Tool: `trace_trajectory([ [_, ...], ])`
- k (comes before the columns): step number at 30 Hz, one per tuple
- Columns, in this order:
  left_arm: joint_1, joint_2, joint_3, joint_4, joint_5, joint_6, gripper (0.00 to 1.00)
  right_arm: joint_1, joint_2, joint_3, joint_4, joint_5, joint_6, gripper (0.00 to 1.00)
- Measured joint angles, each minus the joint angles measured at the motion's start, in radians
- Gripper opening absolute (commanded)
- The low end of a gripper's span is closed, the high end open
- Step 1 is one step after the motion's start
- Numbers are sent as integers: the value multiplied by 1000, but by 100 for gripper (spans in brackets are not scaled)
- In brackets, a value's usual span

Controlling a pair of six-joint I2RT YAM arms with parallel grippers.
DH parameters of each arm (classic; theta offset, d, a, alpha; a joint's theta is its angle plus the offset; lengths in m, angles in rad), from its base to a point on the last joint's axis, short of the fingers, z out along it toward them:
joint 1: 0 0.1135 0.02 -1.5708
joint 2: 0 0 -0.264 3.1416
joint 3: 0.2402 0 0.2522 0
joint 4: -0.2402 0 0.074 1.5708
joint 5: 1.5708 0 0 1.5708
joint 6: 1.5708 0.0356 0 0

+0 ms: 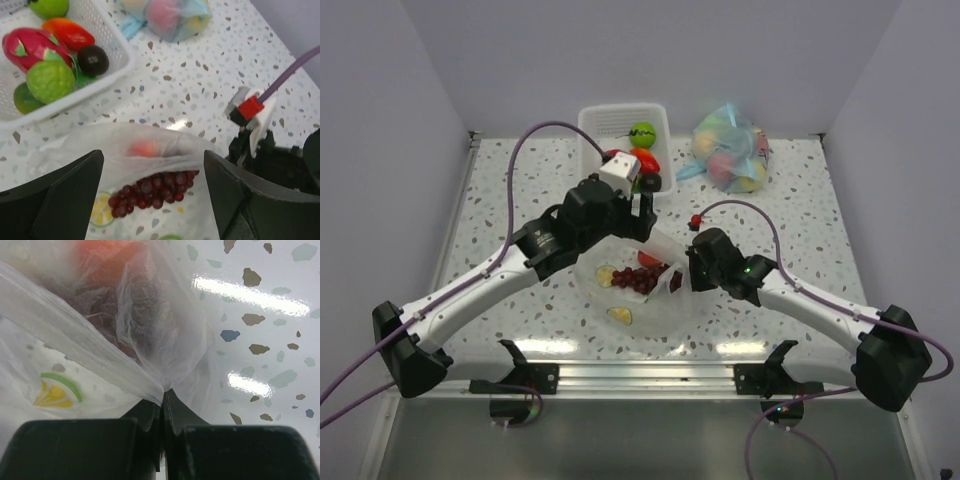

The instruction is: Untie the knot of the plastic bag and take out the fruit

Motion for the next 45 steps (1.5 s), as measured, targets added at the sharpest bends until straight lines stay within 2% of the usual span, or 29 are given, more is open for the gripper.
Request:
trace_trajectory([
  [5, -96, -73, -152, -64, -28, -109, 84, 0, -20, 0, -2, -2, 0, 0],
  [9, -132, -87, -274, -76, -23, -195, 83, 0, -22, 0, -3, -3, 1, 0],
  [17, -136, -56, -474, 59, -40, -335, 84, 0, -17, 0, -3, -7, 2, 0],
  [24, -135, 109, -486, 261, -105, -360, 91, 0, 21, -37, -2, -40, 40, 0],
  [32, -110, 253, -487, 454, -188, -359, 93, 0, 19, -45, 2, -84, 62, 0],
  [45, -83, 436, -429, 574, -165, -352, 91, 12, 34, -16, -2, -117, 51, 0],
])
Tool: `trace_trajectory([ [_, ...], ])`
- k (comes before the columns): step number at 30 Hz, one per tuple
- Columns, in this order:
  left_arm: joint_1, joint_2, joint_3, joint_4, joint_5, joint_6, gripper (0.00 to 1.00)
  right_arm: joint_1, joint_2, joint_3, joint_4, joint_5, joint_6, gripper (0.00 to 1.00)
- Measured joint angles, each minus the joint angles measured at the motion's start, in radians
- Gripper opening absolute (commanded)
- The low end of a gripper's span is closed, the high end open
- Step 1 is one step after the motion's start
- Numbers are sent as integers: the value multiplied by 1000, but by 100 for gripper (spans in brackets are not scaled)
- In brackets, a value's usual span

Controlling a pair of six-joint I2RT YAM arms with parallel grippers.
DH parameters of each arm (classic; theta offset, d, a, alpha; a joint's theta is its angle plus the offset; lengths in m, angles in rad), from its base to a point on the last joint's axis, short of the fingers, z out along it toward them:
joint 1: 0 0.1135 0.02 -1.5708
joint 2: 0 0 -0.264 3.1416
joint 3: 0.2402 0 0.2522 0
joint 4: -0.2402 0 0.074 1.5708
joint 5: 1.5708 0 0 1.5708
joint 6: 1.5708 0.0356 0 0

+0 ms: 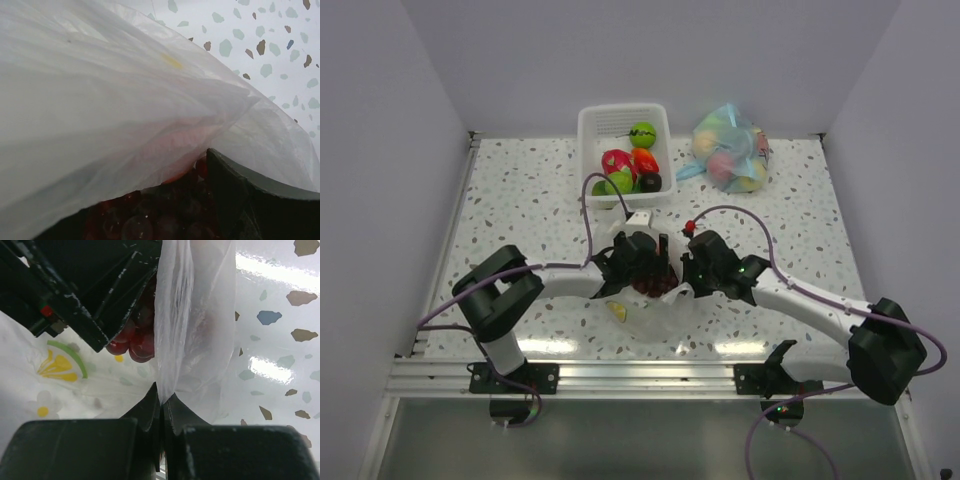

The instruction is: Untie the knot of the plastic bag and take out the fruit

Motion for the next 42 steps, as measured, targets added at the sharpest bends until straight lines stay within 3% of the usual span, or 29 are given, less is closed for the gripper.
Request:
trace_trajectory([
  [6, 6, 29, 7, 51, 3, 12, 81, 0, 4, 40, -5, -2, -6, 0],
  [13, 38, 63, 20, 76, 0, 9, 50, 0, 3, 90, -24, 4, -16, 0],
  [20, 73, 20, -26, 71, -6, 22, 31, 2, -11, 93, -47, 43, -15, 0],
  [29, 71, -201, -131, -20, 42, 94, 28, 2, -8, 130, -58, 128, -16, 0],
  [42, 33, -649, -208, -227, 186, 162, 26, 2, 39, 139, -38, 149, -27, 0],
])
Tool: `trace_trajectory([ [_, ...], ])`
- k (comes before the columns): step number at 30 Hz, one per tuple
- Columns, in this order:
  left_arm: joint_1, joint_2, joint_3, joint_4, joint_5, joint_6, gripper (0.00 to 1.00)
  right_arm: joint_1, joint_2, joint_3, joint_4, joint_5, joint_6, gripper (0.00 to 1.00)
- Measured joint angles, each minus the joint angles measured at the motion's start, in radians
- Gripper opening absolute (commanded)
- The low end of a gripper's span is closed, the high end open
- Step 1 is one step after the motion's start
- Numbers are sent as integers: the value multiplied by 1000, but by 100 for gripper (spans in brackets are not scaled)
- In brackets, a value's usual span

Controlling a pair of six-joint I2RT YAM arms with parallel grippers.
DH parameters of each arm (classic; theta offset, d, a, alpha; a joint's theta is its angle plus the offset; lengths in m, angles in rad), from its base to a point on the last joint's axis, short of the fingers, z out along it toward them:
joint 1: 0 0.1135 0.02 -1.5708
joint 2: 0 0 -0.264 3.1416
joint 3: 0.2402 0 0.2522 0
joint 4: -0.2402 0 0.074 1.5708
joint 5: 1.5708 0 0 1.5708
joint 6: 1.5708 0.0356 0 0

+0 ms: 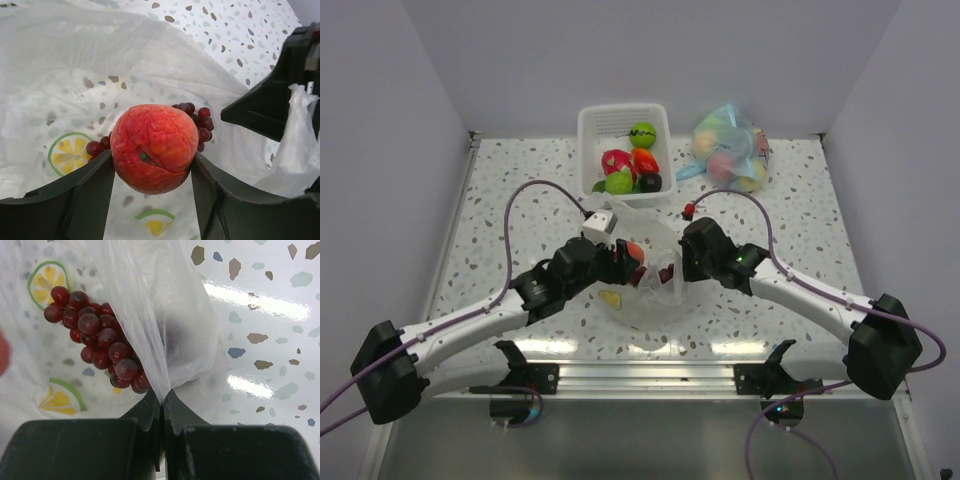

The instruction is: Untie the knot of the plastic bag and take out the fruit

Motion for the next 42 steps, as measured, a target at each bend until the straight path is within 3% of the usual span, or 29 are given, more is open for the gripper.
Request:
trace_trajectory([
  [7, 16, -35, 221, -168, -40, 35, 26, 0, -1, -70, 12, -10, 0, 0],
  [13, 153, 73, 490, -215, -41, 65, 25, 0, -23, -115, 12, -11, 1, 0],
  [29, 508, 788, 996, -224, -55, 67, 34, 0, -75, -135, 12, -53, 8, 0],
  [33, 547, 929, 1086, -221, -60, 68, 42, 0, -75, -135, 12, -61, 7, 0],
  [35, 558, 982, 1125, -217, -59, 71, 57, 0, -75, -135, 12, -61, 7, 0],
  [36, 562, 1001, 1136, -212, -58, 74, 70, 0, -75, -135, 12, -61, 7, 0],
  [38, 565, 1018, 1141, -199, -53, 87, 82, 0, -75, -135, 12, -62, 7, 0],
  [39, 567, 1020, 1141, -198, -48, 94, 94, 0, -75, -135, 12, -63, 6, 0],
  [42, 567, 1015, 1140, -173, -34, 106, 100, 1, -75, -135, 12, -63, 5, 0],
])
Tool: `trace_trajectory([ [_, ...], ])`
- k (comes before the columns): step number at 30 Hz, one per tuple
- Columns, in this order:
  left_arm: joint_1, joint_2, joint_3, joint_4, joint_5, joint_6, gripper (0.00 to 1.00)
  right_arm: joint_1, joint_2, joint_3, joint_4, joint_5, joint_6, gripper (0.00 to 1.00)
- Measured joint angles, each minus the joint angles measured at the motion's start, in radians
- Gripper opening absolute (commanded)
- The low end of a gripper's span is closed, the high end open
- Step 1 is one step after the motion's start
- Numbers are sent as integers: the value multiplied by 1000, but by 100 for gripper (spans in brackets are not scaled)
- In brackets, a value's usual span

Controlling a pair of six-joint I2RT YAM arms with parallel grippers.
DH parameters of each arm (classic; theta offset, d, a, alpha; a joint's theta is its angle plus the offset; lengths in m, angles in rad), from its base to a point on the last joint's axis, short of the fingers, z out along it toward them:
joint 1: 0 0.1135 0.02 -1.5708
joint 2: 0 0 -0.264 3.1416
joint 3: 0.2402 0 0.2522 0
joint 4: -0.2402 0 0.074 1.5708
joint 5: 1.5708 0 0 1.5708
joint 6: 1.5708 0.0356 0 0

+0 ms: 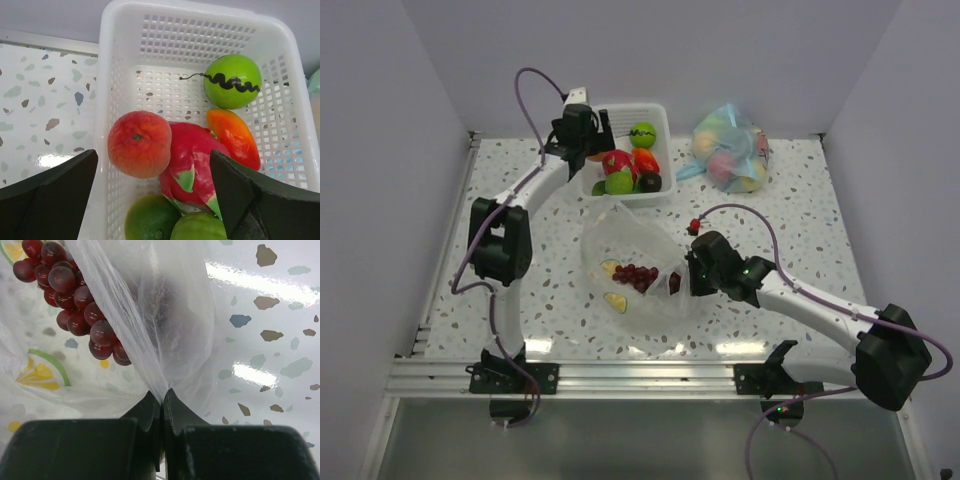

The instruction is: Untie the knot of the plastic bag and take out the fruit

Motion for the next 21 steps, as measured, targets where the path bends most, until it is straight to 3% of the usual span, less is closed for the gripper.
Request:
trace_trajectory([
  [5, 0, -75, -64, 27, 26, 14, 100, 1, 0, 0, 0, -2, -2, 0],
  [13, -42, -425, -298, -5, 55, 27, 98, 2, 0, 10, -4, 3, -19, 0],
  [21, -288, -768, -468, -102, 60, 39, 83, 3, 1, 37, -5, 13, -39, 0],
])
